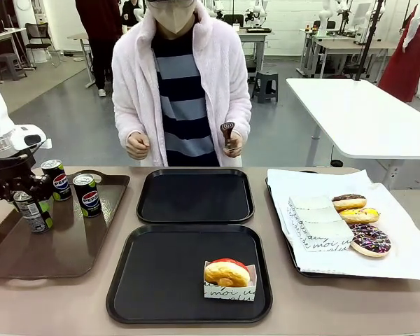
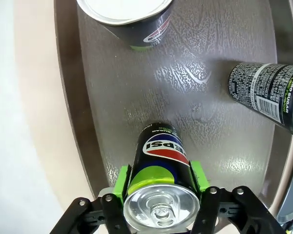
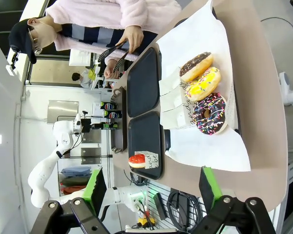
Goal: Set up donuts and drinks on trays.
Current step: Pick up one Pepsi coke and place it on the Flat Tray.
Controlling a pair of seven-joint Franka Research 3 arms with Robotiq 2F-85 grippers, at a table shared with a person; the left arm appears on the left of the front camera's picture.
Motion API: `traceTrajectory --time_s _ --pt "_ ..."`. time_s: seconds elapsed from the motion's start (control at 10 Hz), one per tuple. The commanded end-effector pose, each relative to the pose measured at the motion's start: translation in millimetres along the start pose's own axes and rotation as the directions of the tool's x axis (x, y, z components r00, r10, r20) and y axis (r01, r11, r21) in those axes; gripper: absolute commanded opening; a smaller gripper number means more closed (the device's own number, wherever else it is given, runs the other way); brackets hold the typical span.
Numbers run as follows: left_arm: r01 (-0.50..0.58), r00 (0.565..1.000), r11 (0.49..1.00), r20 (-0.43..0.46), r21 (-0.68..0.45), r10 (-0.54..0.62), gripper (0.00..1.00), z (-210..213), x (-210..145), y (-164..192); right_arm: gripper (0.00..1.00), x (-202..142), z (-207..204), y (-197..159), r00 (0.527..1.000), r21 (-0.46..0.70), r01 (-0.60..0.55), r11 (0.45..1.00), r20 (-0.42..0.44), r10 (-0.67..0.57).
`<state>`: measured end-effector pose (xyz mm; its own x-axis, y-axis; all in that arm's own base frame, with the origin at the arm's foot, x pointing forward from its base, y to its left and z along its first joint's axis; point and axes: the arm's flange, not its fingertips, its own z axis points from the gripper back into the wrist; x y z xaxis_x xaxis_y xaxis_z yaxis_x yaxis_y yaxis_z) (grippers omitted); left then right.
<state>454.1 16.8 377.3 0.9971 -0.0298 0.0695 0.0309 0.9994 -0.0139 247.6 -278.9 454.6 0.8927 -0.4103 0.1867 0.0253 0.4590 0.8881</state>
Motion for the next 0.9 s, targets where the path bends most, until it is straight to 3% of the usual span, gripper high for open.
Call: traceTrajectory --time_s 0.0,0.1,0.2,0.5,0.8 --pt "-0.018 1.0 1.0 0.014 -0.003 0.019 0.0 2.8 -2.4 -6.0 1.0 1.9 -0.4 -0.2 1.0 0.02 -0.016 1.0 0.008 0.016" --pt "-0.017 1.0 1.0 0.01 0.004 0.016 0.0 10.7 -3.7 -7.3 1.0 1.9 -0.4 -0.2 1.0 0.02 -0.016 1.0 0.008 0.016" --pt "-0.009 1.0 0.999 -0.018 0.031 0.01 0.4 24.2 -7.9 -10.1 1.0 1.9 -0.4 -0.2 1.0 0.02 -0.016 1.0 0.008 0.016" --pt "-0.01 1.0 0.999 0.026 0.036 0.009 0.4 100.8 -46.8 -24.0 1.0 1.9 -0.4 -0.2 1.0 0.02 -0.016 1.0 0.008 0.016" --pt "0.015 0.997 0.999 0.071 0.045 -0.018 0.4 146.4 -80.6 -32.6 1.0 1.9 -0.4 -0.2 1.0 0.02 -0.016 1.0 0.008 0.016"
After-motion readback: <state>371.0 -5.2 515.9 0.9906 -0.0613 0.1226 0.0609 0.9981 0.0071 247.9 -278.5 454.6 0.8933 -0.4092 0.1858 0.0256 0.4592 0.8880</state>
